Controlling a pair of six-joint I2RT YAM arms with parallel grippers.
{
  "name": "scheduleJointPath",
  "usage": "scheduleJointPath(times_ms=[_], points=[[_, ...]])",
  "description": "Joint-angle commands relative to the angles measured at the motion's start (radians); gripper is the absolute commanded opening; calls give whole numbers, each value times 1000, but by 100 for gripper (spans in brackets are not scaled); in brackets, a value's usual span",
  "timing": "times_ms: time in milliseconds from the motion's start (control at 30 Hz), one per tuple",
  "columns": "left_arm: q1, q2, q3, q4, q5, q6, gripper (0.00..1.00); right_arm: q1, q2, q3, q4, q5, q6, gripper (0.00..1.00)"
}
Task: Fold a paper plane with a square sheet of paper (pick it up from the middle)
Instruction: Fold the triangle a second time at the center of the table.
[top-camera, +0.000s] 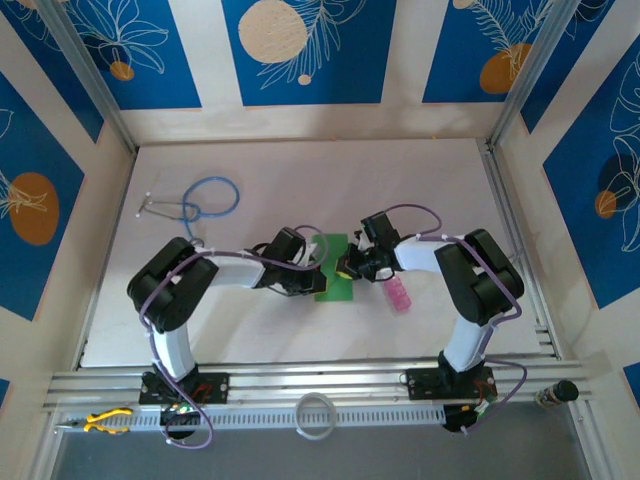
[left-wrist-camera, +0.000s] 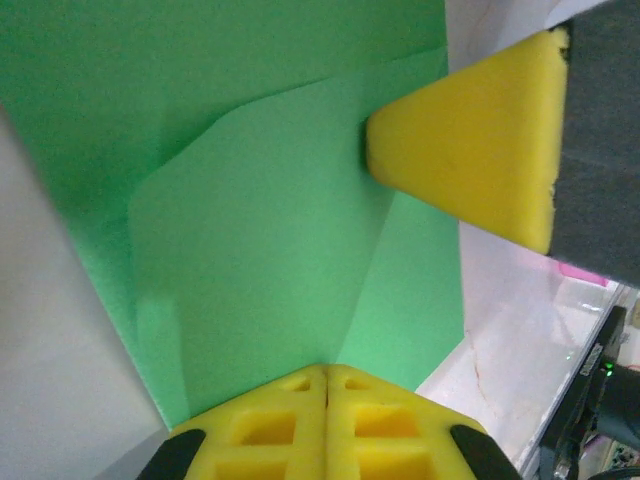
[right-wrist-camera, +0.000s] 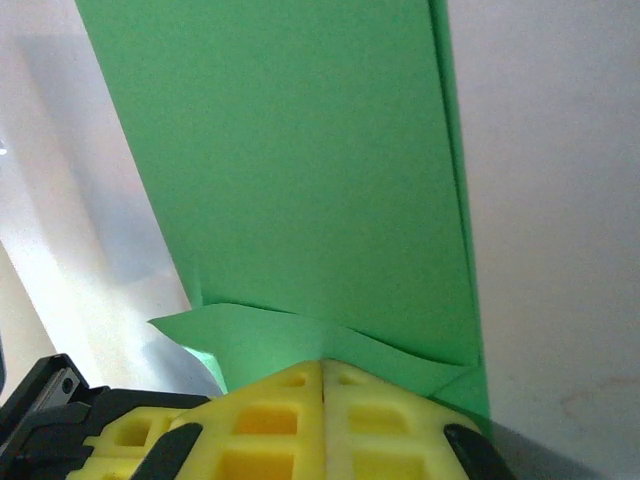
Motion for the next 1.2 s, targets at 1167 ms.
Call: scheduleJointPath(times_ms=[1167], points=[[-25,-53,-182,24,-119,-141,0,-50,41,-27,151,38,-23,0]])
